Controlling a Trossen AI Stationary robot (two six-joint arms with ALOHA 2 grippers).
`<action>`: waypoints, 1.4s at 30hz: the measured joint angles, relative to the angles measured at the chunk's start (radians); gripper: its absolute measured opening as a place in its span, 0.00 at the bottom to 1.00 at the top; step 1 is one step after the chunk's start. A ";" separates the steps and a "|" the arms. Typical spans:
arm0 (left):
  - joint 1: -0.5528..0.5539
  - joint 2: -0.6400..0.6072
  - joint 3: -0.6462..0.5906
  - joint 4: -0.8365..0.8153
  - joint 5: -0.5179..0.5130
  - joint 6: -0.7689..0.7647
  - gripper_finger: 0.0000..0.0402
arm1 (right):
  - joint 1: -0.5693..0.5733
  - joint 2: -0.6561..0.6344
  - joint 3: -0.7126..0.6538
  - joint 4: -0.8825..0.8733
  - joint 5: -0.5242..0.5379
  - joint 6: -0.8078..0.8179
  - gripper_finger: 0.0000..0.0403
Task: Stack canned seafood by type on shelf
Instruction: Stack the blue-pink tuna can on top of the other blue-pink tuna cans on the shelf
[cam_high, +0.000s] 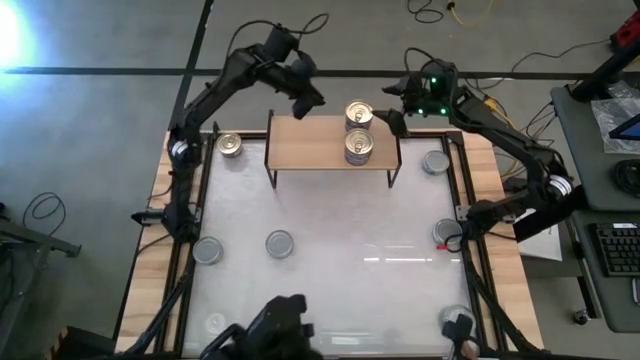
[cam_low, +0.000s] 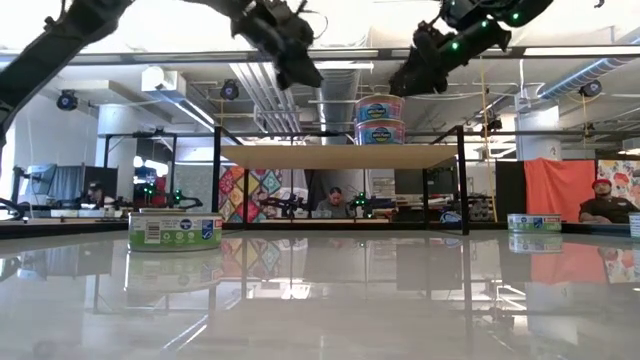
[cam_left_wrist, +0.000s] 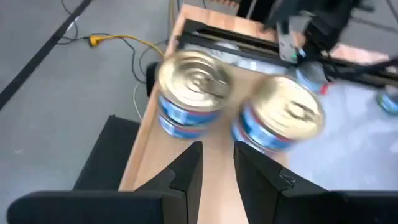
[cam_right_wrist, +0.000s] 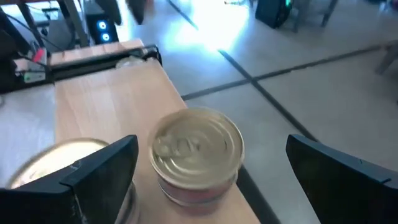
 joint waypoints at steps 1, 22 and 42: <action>-0.005 -0.018 -0.004 -0.029 -0.020 0.014 0.19 | 0.007 -0.007 0.000 0.019 0.001 0.000 0.99; 0.129 -0.507 -0.483 -0.006 -0.304 -0.126 0.19 | 0.055 -0.049 0.000 0.093 0.119 0.081 0.99; 0.294 -0.657 -1.373 0.585 -0.697 -1.058 0.19 | 0.055 -0.036 0.000 0.057 0.117 0.100 0.99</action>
